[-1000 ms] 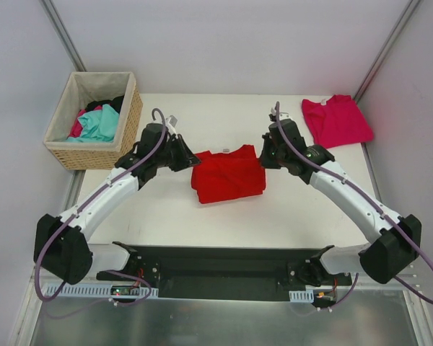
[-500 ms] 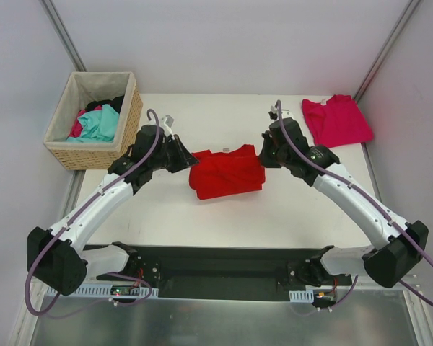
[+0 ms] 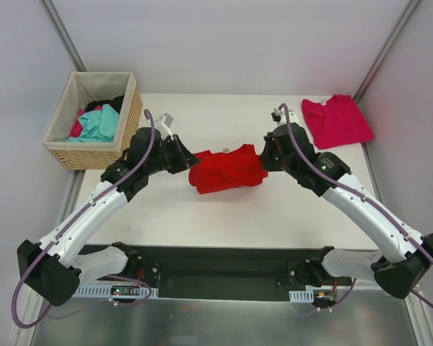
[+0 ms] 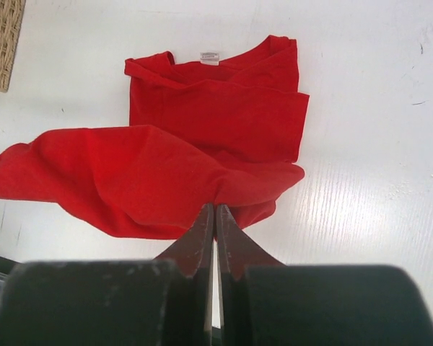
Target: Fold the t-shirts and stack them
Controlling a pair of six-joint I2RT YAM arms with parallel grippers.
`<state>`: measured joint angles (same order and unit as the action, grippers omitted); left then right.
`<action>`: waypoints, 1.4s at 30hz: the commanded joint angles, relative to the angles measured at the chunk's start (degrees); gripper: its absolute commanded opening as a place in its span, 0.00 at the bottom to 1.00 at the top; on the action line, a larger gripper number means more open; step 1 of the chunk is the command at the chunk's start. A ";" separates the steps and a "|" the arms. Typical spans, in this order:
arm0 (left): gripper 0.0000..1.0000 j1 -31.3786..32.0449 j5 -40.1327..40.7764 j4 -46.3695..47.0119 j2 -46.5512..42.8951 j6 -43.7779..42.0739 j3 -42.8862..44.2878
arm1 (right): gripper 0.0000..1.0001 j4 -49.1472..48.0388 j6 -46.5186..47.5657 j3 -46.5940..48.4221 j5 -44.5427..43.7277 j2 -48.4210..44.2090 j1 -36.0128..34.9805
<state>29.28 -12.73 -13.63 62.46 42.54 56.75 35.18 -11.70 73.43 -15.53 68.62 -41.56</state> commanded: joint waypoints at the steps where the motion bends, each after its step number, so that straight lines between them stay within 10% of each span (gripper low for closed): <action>1: 0.00 0.61 1.48 -0.70 -1.29 0.26 1.70 | 0.01 0.42 0.19 2.25 -2.14 -1.21 -0.71; 38: 0.00 -11.61 1.31 5.54 41.95 0.43 20.93 | 0.01 -10.92 4.50 27.29 12.45 45.80 16.25; 41: 0.00 -11.96 0.87 5.80 45.38 0.00 23.39 | 0.23 -11.10 4.76 30.45 13.42 50.73 16.69; 42: 0.00 -12.05 0.78 5.81 46.08 -0.09 23.93 | 0.48 -11.79 4.85 31.15 13.59 51.69 16.95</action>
<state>17.87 -10.28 -9.85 106.15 42.37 76.36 26.06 -7.94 99.94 -4.12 117.34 -25.23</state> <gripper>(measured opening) 0.019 0.188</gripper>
